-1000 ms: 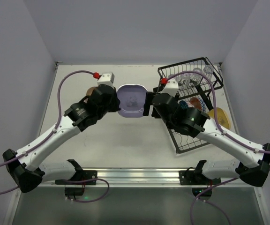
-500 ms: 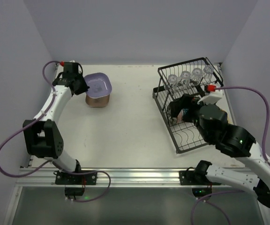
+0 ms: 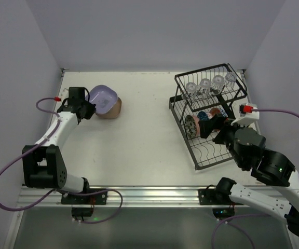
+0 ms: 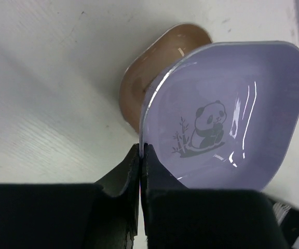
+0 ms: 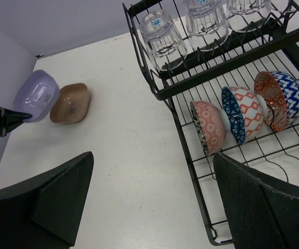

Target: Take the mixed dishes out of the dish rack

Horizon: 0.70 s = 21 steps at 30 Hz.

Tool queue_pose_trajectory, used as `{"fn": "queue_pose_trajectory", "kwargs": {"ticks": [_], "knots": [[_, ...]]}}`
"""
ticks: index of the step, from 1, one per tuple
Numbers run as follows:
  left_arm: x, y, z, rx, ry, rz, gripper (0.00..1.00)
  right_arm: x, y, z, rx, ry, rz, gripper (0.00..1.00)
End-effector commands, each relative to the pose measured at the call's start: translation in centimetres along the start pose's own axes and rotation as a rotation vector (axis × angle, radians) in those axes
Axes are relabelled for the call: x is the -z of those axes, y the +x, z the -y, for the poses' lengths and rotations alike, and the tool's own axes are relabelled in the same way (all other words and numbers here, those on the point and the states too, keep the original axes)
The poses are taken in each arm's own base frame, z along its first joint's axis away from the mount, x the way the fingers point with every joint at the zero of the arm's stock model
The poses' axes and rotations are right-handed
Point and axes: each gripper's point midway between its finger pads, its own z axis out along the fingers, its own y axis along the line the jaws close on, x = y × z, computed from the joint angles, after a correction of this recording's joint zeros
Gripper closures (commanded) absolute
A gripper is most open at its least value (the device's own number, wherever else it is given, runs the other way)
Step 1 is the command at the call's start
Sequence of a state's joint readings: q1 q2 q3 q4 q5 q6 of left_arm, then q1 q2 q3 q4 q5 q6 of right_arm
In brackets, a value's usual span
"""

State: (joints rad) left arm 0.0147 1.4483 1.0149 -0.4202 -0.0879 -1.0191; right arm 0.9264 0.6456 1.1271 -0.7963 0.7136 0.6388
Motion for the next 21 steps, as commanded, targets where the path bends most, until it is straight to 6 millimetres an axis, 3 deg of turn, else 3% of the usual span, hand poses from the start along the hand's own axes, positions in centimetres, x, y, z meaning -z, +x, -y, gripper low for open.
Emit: {"fn": "queue_pose_trajectory", "kwargs": {"ticks": [1,2,4,5,7,8,13,21], "knots": [[2.6,-3.8,6.4,0.273,0.138,0.205,1.0,0.4,0.0,0.3,-0.045,-0.01,0.012,0.01],[1.6,-3.1,5.5,0.276,0.068,0.185,1.0,0.4,0.2,0.3,-0.047,-0.015,0.006,0.01],[1.6,-3.7,6.4,0.328,0.044,0.192,1.0,0.5,0.5,0.4,-0.053,-0.021,0.001,0.01],[0.5,-3.1,5.4,0.331,-0.018,0.172,1.0,0.6,0.6,0.4,-0.053,-0.025,-0.001,0.01],[0.0,-3.0,6.2,0.354,-0.014,0.157,1.0,0.6,0.9,0.5,-0.048,-0.033,-0.006,0.01],[-0.7,-2.4,5.5,0.355,-0.051,0.14,1.0,0.7,0.9,0.6,-0.049,-0.034,-0.004,0.01],[-1.4,-1.6,4.0,0.405,-0.114,0.157,1.0,1.4,0.2,1.1,-0.053,-0.042,0.024,0.01],[-2.5,0.7,4.2,0.381,-0.141,0.161,1.0,1.7,0.1,1.5,-0.041,-0.048,0.033,0.01]]}}
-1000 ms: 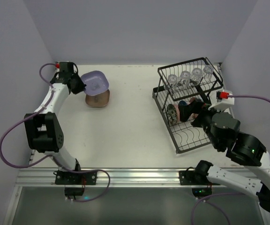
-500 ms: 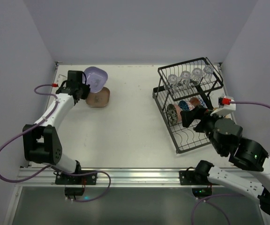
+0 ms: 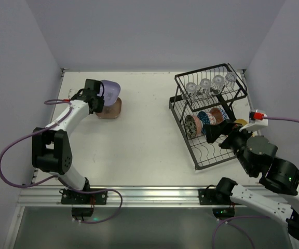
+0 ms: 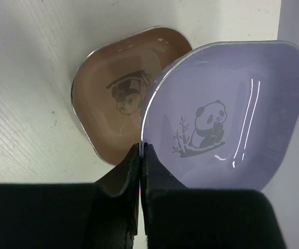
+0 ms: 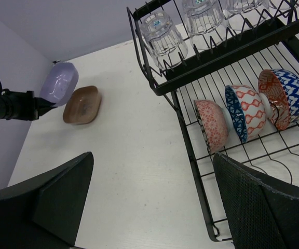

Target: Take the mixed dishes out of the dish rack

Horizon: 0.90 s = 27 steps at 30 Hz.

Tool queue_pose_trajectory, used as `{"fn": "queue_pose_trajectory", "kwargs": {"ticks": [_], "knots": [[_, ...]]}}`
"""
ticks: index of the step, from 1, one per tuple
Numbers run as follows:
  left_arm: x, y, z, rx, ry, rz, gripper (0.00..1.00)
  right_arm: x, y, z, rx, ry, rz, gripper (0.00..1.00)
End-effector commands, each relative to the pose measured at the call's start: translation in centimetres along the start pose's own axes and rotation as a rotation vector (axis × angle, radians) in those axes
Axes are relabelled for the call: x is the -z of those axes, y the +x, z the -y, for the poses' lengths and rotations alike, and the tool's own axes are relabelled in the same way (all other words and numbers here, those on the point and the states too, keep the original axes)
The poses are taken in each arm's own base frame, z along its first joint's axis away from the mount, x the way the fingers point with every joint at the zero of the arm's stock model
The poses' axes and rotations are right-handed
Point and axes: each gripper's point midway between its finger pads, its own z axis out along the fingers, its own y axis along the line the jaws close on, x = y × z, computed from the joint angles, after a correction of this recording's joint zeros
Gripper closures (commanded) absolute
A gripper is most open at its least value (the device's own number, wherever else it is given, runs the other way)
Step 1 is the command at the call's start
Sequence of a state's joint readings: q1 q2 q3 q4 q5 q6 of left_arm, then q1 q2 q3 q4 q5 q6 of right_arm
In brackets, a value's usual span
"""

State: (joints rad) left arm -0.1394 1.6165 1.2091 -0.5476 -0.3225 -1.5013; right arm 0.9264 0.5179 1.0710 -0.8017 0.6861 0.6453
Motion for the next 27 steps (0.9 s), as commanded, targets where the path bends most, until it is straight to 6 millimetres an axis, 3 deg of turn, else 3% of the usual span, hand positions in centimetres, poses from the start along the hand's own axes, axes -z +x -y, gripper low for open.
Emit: {"fn": "queue_pose_trajectory", "kwargs": {"ticks": [1,6,20,27], "knots": [[-0.9,0.0,-0.3,0.051,-0.024,0.057,1.0,0.0,0.1,0.1,0.013,-0.004,0.004,0.01],[-1.8,0.9,-2.4,0.091,-0.064,0.054,0.99,0.7,-0.1,1.0,-0.001,-0.011,0.027,0.01],[-3.2,1.9,-2.7,0.085,-0.077,0.042,0.95,1.0,-0.1,1.7,0.025,0.001,0.032,0.01],[-3.0,2.3,-2.3,0.086,-0.06,0.034,0.77,1.0,-0.2,1.8,0.032,0.007,0.036,0.01]]}}
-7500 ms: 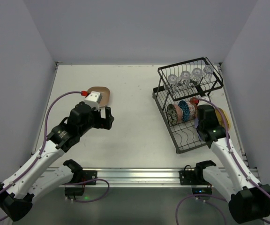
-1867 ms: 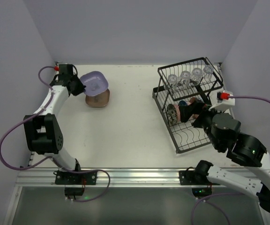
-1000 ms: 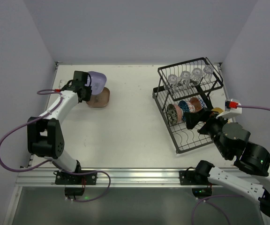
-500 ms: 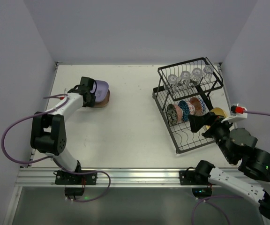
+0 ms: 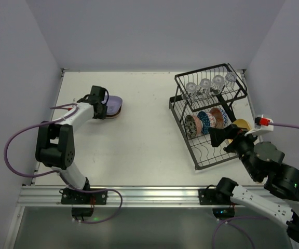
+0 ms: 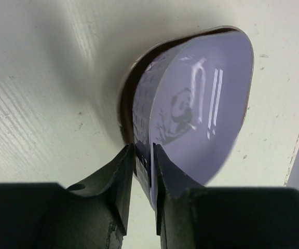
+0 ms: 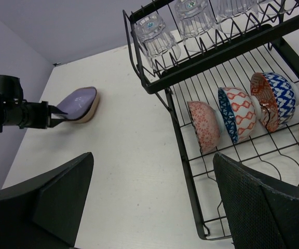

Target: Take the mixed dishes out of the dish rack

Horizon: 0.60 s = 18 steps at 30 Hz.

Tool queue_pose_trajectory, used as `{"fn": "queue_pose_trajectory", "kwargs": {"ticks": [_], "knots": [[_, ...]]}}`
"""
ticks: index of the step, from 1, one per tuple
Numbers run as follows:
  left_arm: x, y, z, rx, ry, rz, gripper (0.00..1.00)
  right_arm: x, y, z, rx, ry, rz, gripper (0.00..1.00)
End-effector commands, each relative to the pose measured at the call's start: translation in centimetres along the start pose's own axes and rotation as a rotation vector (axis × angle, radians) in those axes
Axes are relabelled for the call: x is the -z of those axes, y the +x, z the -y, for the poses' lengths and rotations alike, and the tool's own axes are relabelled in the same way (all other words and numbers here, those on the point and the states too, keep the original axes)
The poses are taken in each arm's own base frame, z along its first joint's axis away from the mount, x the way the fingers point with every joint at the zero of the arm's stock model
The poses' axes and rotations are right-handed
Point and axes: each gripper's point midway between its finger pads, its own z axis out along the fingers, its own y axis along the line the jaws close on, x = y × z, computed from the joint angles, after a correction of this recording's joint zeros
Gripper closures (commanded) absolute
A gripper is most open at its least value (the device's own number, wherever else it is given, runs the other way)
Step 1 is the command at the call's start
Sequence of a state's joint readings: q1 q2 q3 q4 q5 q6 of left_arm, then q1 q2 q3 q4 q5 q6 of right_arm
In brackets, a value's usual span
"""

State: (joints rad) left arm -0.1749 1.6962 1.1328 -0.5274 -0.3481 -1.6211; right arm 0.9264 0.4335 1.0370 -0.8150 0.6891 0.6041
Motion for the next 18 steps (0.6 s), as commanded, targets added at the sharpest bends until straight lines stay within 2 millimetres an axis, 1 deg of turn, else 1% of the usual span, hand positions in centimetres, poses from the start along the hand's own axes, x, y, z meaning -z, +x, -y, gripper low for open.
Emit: {"fn": "queue_pose_trajectory", "kwargs": {"ticks": [1,2,4,5,6,7,8,9,10,11,12,13,14,15,16,17,18], "knots": [[0.5,-0.4,1.8,0.041,0.065,0.034,0.74,-0.1,-0.1,0.5,0.019,0.024,0.01,0.01],[0.7,-0.4,1.9,0.04,0.071,0.037,0.64,-0.1,-0.1,0.4,0.021,0.023,0.008,0.01],[1.3,-0.6,2.5,0.04,0.098,0.041,0.51,-0.3,0.1,0.6,0.034,0.039,0.001,0.01],[1.6,-0.7,2.7,0.042,0.105,0.042,0.34,-0.3,0.0,0.9,0.037,0.056,0.004,0.01],[2.1,-0.8,3.1,0.046,0.124,0.041,0.27,-0.6,0.3,0.9,0.048,0.072,-0.009,0.01],[2.4,-0.9,3.4,0.045,0.134,0.038,0.22,-0.7,0.3,0.9,0.055,0.081,-0.014,0.01],[2.8,-0.9,3.7,0.047,0.146,0.035,0.1,-0.9,0.4,0.9,0.065,0.089,-0.018,0.01],[3.5,-1.1,4.2,0.053,0.167,0.03,0.04,-1.3,0.7,0.8,0.081,0.1,-0.032,0.01],[4.0,-1.0,4.6,0.049,0.183,0.018,0.0,-1.5,0.8,0.7,0.091,0.107,-0.035,0.01],[4.6,-1.1,4.9,0.044,0.2,0.011,0.0,-1.7,0.7,0.9,0.109,0.125,-0.034,0.01],[5.8,-1.4,5.7,0.046,0.243,0.008,0.0,-2.0,0.6,1.0,0.126,0.143,-0.036,0.01],[6.5,-1.6,5.9,0.009,0.265,0.008,0.0,-2.4,0.6,0.9,0.147,0.16,-0.045,0.01],[8.1,-2.1,6.5,-0.007,0.312,0.013,0.0,-2.7,0.1,1.7,0.174,0.201,-0.042,0.01],[9.0,-2.4,6.6,-0.067,0.338,0.02,0.0,-3.2,0.3,1.4,0.19,0.194,-0.072,0.01],[9.8,-2.7,6.8,-0.106,0.362,0.029,0.0,-3.5,0.3,1.6,0.203,0.204,-0.085,0.01],[10.8,-3.0,6.9,-0.15,0.388,0.036,0.0,-3.9,-0.2,2.8,0.233,0.256,-0.089,0.01],[12.6,-3.3,7.3,-0.189,0.439,0.033,0.0,-4.2,0.0,2.7,0.248,0.243,-0.117,0.01]]}}
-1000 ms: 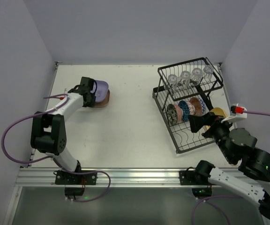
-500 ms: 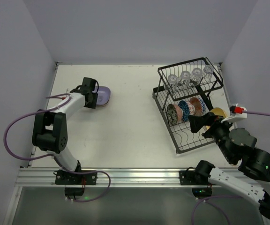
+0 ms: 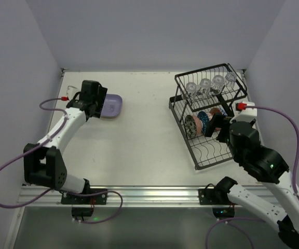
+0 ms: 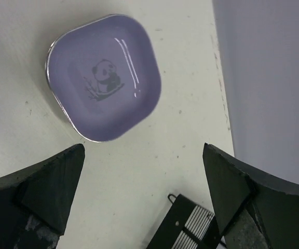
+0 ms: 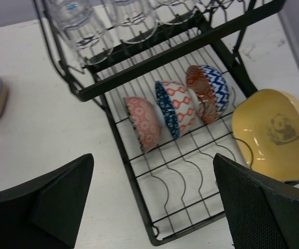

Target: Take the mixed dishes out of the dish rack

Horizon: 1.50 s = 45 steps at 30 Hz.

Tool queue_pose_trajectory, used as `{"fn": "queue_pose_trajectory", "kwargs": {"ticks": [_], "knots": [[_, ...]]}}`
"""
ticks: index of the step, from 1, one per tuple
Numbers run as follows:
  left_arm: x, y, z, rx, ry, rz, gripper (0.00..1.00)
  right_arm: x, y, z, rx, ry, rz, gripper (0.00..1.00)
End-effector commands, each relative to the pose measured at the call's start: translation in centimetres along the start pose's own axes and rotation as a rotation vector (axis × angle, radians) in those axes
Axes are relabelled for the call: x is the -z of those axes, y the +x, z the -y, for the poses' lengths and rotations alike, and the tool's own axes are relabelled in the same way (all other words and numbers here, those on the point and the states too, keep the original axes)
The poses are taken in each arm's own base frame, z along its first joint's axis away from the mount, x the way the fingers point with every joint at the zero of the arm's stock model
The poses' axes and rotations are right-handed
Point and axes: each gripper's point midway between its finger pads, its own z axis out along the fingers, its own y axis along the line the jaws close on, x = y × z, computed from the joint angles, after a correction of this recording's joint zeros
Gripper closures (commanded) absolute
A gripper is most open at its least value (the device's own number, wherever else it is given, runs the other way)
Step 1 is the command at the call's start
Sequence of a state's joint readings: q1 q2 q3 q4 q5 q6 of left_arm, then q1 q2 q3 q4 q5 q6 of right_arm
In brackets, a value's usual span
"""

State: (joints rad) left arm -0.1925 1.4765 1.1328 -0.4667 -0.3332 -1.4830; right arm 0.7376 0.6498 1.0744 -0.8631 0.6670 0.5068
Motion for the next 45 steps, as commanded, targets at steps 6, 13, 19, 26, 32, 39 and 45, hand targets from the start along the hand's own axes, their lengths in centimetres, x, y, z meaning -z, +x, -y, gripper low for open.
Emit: {"fn": "queue_pose_trajectory", "kwargs": {"ticks": [6,13,19,26,32,39,45], "knots": [[10.3,-0.8,3.1,-0.644,0.377,-0.071,0.0,-2.9,-0.8,4.0,0.244,0.175,-0.09,0.01],[11.9,-0.5,-6.0,-1.082,0.32,-0.137,0.0,-4.0,-1.0,9.6,0.486,0.445,-0.179,0.01],[12.5,-1.2,-7.5,-1.029,0.38,-0.027,0.0,-5.5,2.0,14.3,0.619,0.641,-0.372,0.05],[12.2,1.1,-7.9,-1.117,0.364,-0.075,0.0,-8.1,5.1,16.6,0.657,0.647,-0.504,0.31],[12.4,1.3,-8.0,-1.12,0.37,-0.077,0.0,-9.1,6.0,19.0,0.741,0.644,-0.513,0.34],[12.5,1.8,-8.0,-1.129,0.389,-0.095,0.0,-11.0,4.2,19.5,0.864,0.62,-0.424,0.46],[12.7,1.8,-7.9,-1.128,0.396,-0.09,0.0,-12.0,4.6,20.2,0.899,0.641,-0.44,0.54]]}}
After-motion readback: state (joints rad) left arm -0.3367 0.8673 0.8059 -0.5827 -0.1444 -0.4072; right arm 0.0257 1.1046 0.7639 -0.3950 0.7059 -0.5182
